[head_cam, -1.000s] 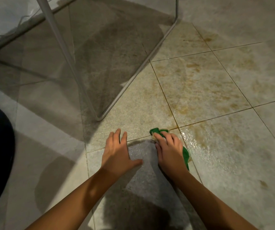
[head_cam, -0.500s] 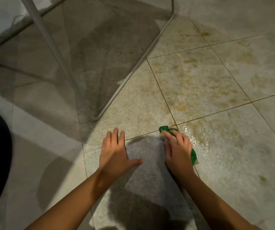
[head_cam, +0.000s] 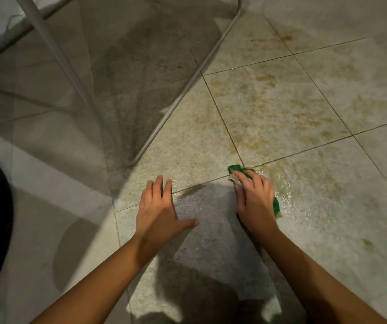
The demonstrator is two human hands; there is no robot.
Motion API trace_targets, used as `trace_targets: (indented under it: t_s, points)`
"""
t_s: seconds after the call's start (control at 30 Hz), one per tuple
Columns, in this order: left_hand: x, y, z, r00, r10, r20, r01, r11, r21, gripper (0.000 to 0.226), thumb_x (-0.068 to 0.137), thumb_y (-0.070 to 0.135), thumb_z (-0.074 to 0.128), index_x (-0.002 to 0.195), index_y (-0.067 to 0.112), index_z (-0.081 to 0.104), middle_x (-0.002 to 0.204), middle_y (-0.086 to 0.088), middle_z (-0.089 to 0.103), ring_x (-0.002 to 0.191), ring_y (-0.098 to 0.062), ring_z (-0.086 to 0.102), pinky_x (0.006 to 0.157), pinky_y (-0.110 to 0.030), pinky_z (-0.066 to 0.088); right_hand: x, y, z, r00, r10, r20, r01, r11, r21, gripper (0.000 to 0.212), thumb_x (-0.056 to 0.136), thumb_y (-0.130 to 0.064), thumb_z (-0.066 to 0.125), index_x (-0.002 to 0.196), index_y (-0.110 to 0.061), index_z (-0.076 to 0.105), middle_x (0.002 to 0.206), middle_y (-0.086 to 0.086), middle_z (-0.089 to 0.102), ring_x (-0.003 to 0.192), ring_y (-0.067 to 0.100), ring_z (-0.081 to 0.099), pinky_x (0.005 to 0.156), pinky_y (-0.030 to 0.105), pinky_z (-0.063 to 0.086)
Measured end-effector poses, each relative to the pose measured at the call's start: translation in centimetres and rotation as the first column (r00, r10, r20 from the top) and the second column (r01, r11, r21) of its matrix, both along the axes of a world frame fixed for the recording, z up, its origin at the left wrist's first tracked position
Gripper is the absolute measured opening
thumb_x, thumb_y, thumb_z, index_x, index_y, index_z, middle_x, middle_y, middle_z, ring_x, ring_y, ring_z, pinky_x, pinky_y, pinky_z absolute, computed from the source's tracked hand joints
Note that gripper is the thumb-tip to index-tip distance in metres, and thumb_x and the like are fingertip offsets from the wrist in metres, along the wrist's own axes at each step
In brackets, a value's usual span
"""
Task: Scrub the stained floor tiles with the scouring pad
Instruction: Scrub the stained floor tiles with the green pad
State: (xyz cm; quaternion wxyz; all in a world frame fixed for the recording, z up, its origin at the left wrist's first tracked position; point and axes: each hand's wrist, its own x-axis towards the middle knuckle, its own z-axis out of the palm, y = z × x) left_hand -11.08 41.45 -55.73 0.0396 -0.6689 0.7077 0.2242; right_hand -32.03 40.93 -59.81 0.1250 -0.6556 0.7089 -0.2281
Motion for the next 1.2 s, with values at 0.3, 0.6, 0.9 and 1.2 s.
trace_targets:
  t_s: [0.3, 0.6, 0.9, 1.2]
  points:
    - [-1.1, -0.6, 0.8, 1.0, -0.007, 0.022, 0.006, 0.999, 0.04, 0.116, 0.069, 0.066, 0.065, 0.149, 0.008, 0.005, 0.157, -0.011, 0.001, 0.144, -0.03, 0.0, 0.119, -0.038, 0.009, 3.1, 2.3, 0.1, 0.994, 0.095, -0.053, -0.093, 0.995, 0.048, 0.039, 0.087, -0.025, 0.037, 0.116, -0.013, 0.06, 0.115, 0.009, 0.061, 0.107, 0.029, 0.048, 0.088, 0.048, 0.043]
    - [-5.1, -0.7, 0.1, 0.987, -0.163, -0.003, 0.163, 0.986, 0.044, 0.127, 0.06, 0.08, 0.06, 0.15, 0.013, -0.001, 0.158, -0.006, -0.006, 0.145, -0.028, -0.007, 0.119, -0.039, 0.002, -1.1, 1.7, 0.5, 0.997, -0.07, 0.013, 0.068, 0.994, 0.084, 0.037, 0.092, -0.025, 0.039, 0.124, -0.015, 0.055, 0.125, 0.007, 0.053, 0.116, 0.027, 0.04, 0.095, 0.04, 0.028]
    - [-4.9, -0.2, -0.8, 0.985, -0.17, -0.031, 0.168, 0.984, -0.061, 0.128, 0.059, 0.08, 0.059, 0.15, 0.011, 0.005, 0.159, -0.01, -0.001, 0.146, -0.029, -0.003, 0.118, -0.038, 0.003, 1.8, 3.4, 0.6, 0.997, -0.026, -0.075, 0.028, 0.999, 0.031, 0.04, 0.084, -0.024, 0.038, 0.113, -0.012, 0.062, 0.111, 0.011, 0.063, 0.105, 0.03, 0.049, 0.087, 0.049, 0.044]
    - [-4.7, -0.2, -0.7, 0.983, -0.181, -0.021, 0.18, 0.983, -0.028, 0.13, 0.057, 0.085, 0.055, 0.151, 0.014, 0.0, 0.159, -0.005, -0.005, 0.146, -0.027, -0.007, 0.117, -0.036, 0.001, -2.3, 2.5, 0.5, 0.968, -0.25, 0.025, 0.246, 0.963, 0.113, 0.033, 0.096, -0.022, 0.041, 0.127, -0.017, 0.053, 0.129, 0.006, 0.051, 0.121, 0.027, 0.037, 0.101, 0.043, 0.024]
